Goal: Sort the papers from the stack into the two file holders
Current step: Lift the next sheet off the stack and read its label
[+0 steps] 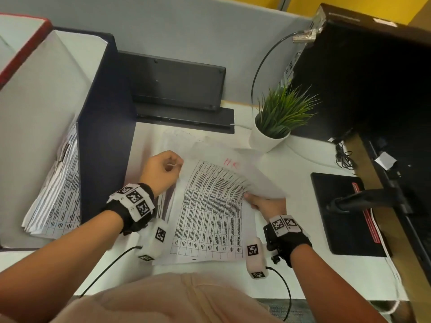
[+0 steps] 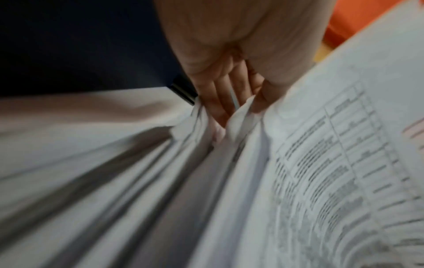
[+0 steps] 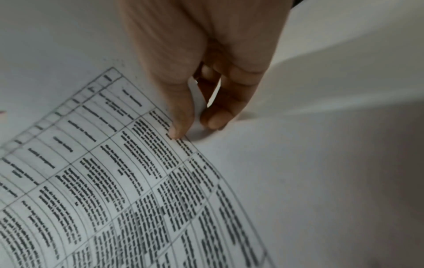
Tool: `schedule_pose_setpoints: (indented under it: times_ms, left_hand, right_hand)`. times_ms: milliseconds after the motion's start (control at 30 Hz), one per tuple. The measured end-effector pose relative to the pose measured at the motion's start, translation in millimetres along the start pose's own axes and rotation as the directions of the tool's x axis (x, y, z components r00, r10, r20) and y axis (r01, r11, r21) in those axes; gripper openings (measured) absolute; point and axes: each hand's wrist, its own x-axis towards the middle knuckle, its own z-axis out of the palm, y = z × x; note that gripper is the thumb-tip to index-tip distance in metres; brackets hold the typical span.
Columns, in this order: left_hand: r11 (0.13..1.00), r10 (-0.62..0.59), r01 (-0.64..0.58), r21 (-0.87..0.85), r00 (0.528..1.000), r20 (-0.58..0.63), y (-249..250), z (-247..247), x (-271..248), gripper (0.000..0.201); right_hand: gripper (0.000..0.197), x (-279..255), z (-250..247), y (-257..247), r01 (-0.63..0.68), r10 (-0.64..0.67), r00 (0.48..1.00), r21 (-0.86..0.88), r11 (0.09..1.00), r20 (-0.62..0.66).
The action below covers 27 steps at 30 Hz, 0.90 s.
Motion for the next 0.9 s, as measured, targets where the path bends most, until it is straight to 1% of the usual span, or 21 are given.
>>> schedule_pose_setpoints:
  times_ms: [67,100,133,200,267,300,333,367,433,467,567,633,767,833,900]
  left_hand:
    - [0.997,-0.04,0.043,-0.071,0.998,0.043,-0.6,-1.2,1.6,0.026]
    - [0.995,-0.046,0.051,-0.088,0.997,0.068,-0.4,-1.8,2.3,0.029]
    - [0.993,-0.052,0.062,-0.101,0.994,0.094,-0.4,-2.2,3.4,0.031]
    - [0.989,-0.075,0.091,-0.116,0.988,0.136,-0.3,-2.6,6.9,0.032]
    - [0.983,-0.129,0.145,-0.111,0.981,0.145,1.0,-2.8,11.9,0.034]
    - [0.98,-0.162,0.175,-0.094,0.978,0.13,1.3,-2.8,14.8,0.034]
    - [0.976,-0.199,0.206,-0.065,0.975,0.102,1.8,-2.6,17.3,0.033]
    - [0.971,-0.234,0.237,-0.029,0.97,0.066,2.7,-2.4,19.4,0.028]
    - [0.95,-0.309,0.308,0.051,0.951,0.019,4.1,-2.1,23.0,0.015]
    - [0.93,-0.358,0.355,0.096,0.933,0.021,5.7,-2.5,23.4,0.012]
    - [0.857,-0.492,0.474,0.204,0.869,0.047,10.8,-2.4,23.9,0.03]
    - [0.827,-0.521,0.49,0.274,0.853,0.046,14.2,-0.5,23.5,0.037]
    - [0.788,-0.51,0.46,0.409,0.86,0.014,21.0,4.6,22.1,0.043]
    - [0.774,-0.525,0.462,0.434,0.85,0.031,22.8,5.1,22.0,0.041]
    - [0.766,-0.565,0.492,0.414,0.822,0.069,24.3,5.1,22.4,0.041]
  right_hand:
    - [0.044,-0.1,-0.1,-2.3,0.004,-0.004,1.0,0.012,1.0,-0.002]
    - [0.047,-0.5,-0.2,-3.0,0.014,-0.014,1.0,0.008,1.0,0.006]
    - [0.042,-1.1,-0.6,-3.5,0.023,-0.023,1.0,-0.008,1.0,0.014]
    - [0.021,-1.2,-0.9,-4.4,0.042,-0.039,0.998,-0.07,0.997,0.042]
    - [0.027,-0.5,-1.3,-3.0,0.062,-0.053,0.996,-0.135,0.989,0.073]
    - [0.026,-0.2,-1.2,-1.5,0.079,-0.067,0.993,-0.139,0.987,0.094]
    - [0.02,-2.1,-1.0,-2.1,0.102,-0.09,0.99,-0.107,0.989,0.111]
    - [0.018,-4.5,-1.2,-2.4,0.131,-0.123,0.985,-0.063,0.989,0.12]
    - [0.033,-6.6,-1.6,0.1,0.166,-0.166,0.981,0.007,0.986,0.098]
    - [0.037,-6.7,-1.7,1.1,0.161,-0.164,0.982,0.038,0.986,0.089]
    - [0.04,-5.1,-1.9,2.4,0.134,-0.143,0.986,0.102,0.986,0.089]
    - [0.04,-5.9,-0.7,1.3,0.126,-0.134,0.987,0.097,0.987,0.087]
    - [0.04,-6.7,-0.6,0.7,0.075,-0.092,0.992,0.173,0.982,0.087]
    - [0.042,-4.9,-1.4,2.8,0.04,-0.059,0.994,0.214,0.976,0.087]
    - [0.042,-4.3,-1.3,4.1,0.053,-0.068,0.994,0.176,0.983,0.08]
